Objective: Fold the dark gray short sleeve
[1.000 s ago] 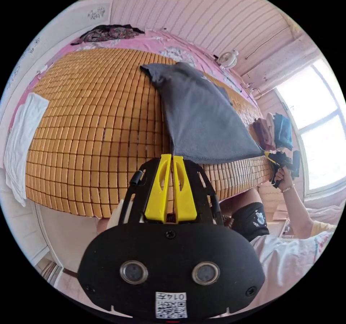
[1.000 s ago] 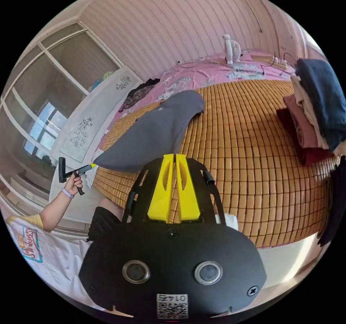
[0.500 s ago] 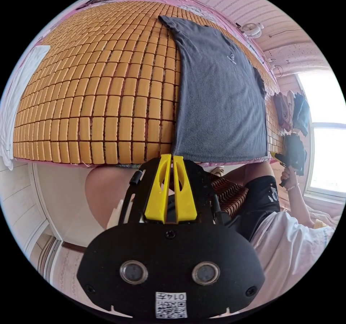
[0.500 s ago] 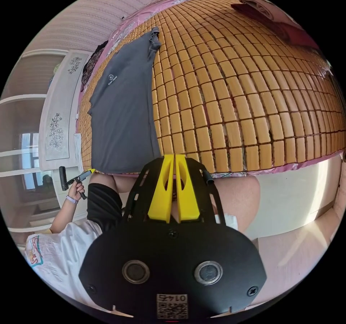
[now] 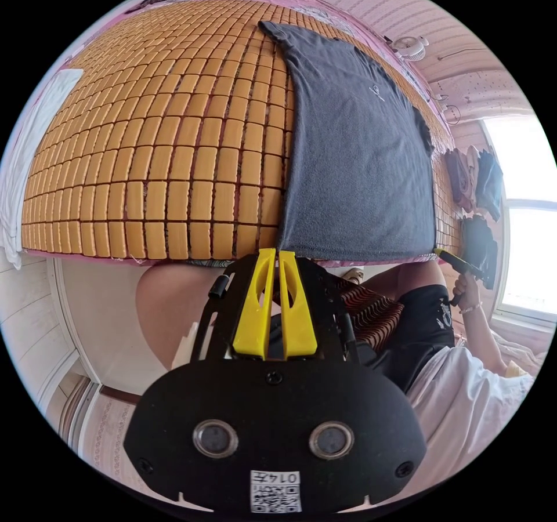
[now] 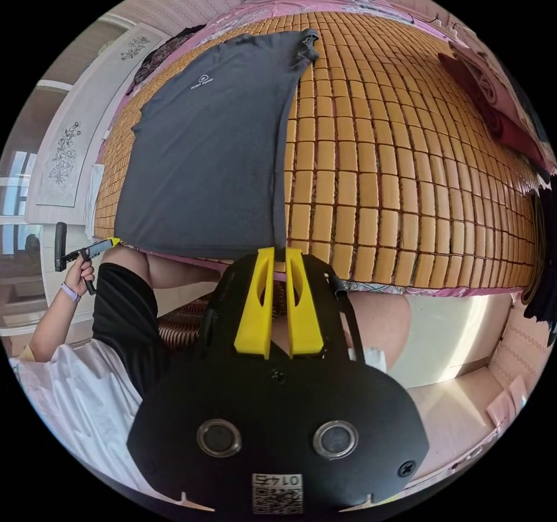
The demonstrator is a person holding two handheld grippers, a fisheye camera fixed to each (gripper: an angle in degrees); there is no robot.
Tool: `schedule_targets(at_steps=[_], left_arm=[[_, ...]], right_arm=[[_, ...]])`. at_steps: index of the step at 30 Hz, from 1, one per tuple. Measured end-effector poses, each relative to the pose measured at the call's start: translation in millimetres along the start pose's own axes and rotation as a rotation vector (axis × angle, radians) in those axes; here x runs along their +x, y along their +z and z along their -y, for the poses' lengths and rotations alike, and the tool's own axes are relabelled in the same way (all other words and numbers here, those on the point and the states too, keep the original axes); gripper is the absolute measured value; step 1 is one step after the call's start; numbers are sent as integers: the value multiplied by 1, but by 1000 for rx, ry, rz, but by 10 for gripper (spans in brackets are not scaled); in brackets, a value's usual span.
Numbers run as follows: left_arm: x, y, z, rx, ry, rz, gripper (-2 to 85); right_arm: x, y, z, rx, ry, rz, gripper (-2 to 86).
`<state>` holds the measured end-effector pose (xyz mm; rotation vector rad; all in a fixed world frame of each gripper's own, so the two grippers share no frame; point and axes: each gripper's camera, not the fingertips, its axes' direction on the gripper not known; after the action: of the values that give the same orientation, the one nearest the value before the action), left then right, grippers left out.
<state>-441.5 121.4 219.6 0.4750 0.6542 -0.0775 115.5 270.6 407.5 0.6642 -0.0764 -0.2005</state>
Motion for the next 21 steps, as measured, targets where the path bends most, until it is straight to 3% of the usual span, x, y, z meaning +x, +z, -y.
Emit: schedule_targets(at_steps=[11, 21], left_arm=[[-15, -14, -63, -21, 23, 34, -10], [-52, -48, -134, 2, -87, -1, -10]], right_arm=[[34, -4, -45, 9, 93, 57, 14], [52, -12, -85, 7, 146, 53, 4]])
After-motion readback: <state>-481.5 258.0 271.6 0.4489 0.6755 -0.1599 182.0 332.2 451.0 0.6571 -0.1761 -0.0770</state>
